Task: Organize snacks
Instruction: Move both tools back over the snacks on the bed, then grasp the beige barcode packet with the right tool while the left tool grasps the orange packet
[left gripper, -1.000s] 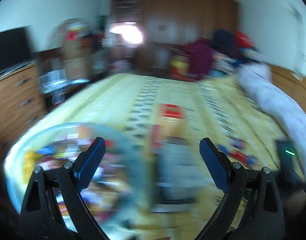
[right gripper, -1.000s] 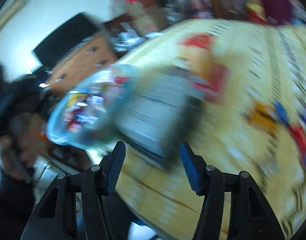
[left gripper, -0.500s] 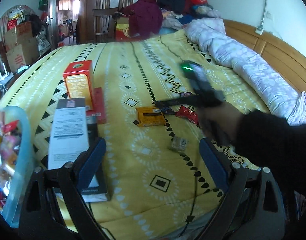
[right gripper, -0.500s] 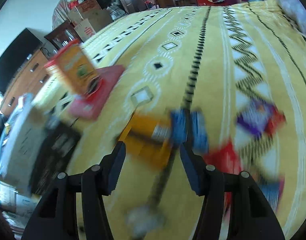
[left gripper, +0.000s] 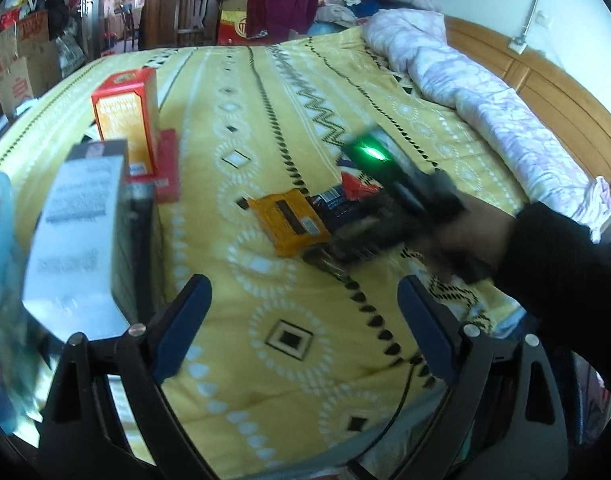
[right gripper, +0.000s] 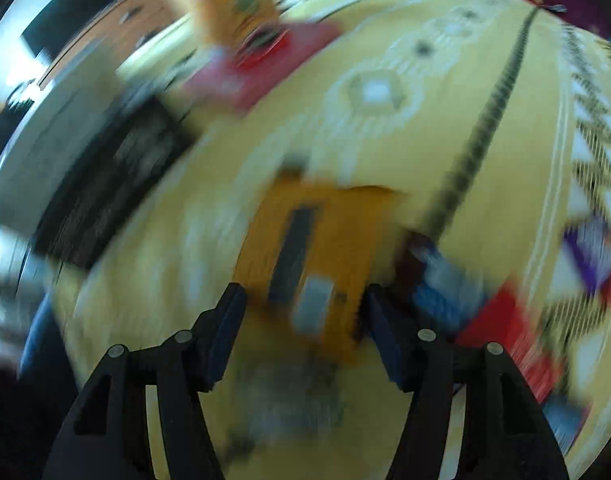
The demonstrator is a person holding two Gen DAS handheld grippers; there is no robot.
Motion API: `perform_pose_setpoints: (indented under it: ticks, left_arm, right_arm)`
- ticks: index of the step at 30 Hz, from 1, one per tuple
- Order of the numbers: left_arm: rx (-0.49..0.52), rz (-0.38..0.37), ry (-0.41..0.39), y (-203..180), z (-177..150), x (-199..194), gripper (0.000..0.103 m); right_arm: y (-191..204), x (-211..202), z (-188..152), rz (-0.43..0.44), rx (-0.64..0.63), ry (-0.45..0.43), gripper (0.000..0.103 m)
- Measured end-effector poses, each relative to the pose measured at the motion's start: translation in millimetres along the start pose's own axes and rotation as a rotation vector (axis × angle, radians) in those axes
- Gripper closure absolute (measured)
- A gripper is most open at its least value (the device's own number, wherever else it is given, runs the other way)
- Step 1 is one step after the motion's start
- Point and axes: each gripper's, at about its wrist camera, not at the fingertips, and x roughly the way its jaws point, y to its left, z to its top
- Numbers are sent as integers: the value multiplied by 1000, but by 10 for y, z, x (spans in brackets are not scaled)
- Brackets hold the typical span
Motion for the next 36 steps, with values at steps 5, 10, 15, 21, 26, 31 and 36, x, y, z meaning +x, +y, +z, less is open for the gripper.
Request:
perform_pose_setpoints:
  ticks: [5,10,15,21,26,31,36]
  left_arm:
    - [-7,-19,17,-96,-104,-46,9]
    - [-17,-13,40,-152,-130,8,9]
    - [-39,15,55,-220,-114,104,8]
    - [-78,28,60,-246,17,294,8]
    - [-174,52,68,-72,185,701,8]
    - [-264,116,119,130,413,1391,9]
    - [-219,192,171,58,476,1836,9]
  right_arm:
    - [126,-581,-713,-78,74,-115,37]
    - [254,-837,-1074,-49,171,-238,34]
    - [217,-547,-1046,-49,418,-263,34]
    - [290,-228,-906,-160,425,-267,39]
    - [148,-423,-1192,-143,455,-335,52]
    - [-25,-622,-1532,-102,523,-373,52]
    - [-95,-616,-1644,-67,541,-385,52]
